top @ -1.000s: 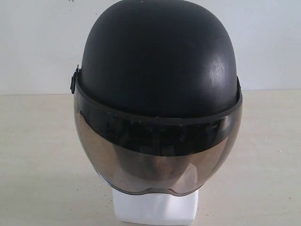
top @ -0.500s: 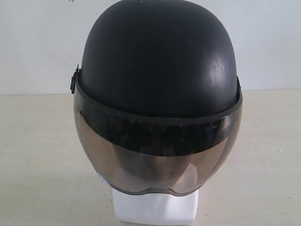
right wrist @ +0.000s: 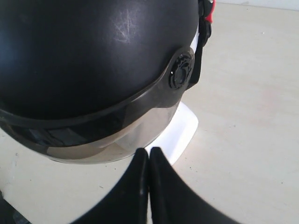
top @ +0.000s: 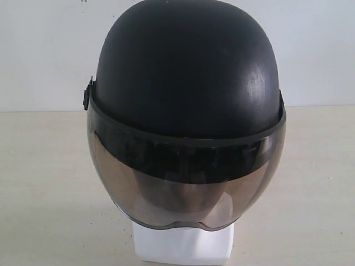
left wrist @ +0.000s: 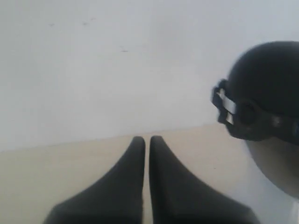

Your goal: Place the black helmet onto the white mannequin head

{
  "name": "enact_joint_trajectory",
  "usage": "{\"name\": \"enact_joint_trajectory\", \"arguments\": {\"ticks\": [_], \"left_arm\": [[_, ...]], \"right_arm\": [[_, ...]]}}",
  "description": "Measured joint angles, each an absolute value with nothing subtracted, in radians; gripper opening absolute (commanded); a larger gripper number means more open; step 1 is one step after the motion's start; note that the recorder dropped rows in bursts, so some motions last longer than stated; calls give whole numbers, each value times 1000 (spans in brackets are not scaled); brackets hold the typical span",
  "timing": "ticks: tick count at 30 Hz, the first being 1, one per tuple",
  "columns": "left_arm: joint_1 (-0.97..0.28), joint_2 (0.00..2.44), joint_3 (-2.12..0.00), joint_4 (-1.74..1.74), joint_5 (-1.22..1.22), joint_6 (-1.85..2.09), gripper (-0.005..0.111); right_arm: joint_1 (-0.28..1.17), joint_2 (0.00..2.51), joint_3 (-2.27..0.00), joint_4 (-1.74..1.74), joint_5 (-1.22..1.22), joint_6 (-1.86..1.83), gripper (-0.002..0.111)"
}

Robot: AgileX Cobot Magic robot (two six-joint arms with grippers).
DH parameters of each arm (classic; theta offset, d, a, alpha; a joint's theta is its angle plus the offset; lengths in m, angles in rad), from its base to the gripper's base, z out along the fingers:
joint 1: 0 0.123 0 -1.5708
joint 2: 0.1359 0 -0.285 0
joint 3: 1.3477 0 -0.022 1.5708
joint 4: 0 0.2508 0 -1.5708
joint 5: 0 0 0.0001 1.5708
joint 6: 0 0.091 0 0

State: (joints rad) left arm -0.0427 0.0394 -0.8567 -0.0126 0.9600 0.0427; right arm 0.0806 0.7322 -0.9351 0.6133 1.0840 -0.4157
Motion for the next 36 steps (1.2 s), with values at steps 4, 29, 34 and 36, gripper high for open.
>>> {"name": "enact_joint_trajectory", "arguments": {"ticks": [4, 29, 34, 36], "left_arm": [[-34, 0, -791, 170, 958, -274, 4], [11, 2, -3, -113, 306, 47, 4], [11, 2, -3, -113, 310, 54, 4], [11, 2, -3, -113, 310, 54, 4]], "right_arm": [[81, 732, -935, 616, 1086, -416, 0], [81, 732, -935, 617, 1086, -416, 0], [81, 732, -935, 617, 1086, -416, 0], [81, 732, -935, 617, 1086, -416, 0]]}}
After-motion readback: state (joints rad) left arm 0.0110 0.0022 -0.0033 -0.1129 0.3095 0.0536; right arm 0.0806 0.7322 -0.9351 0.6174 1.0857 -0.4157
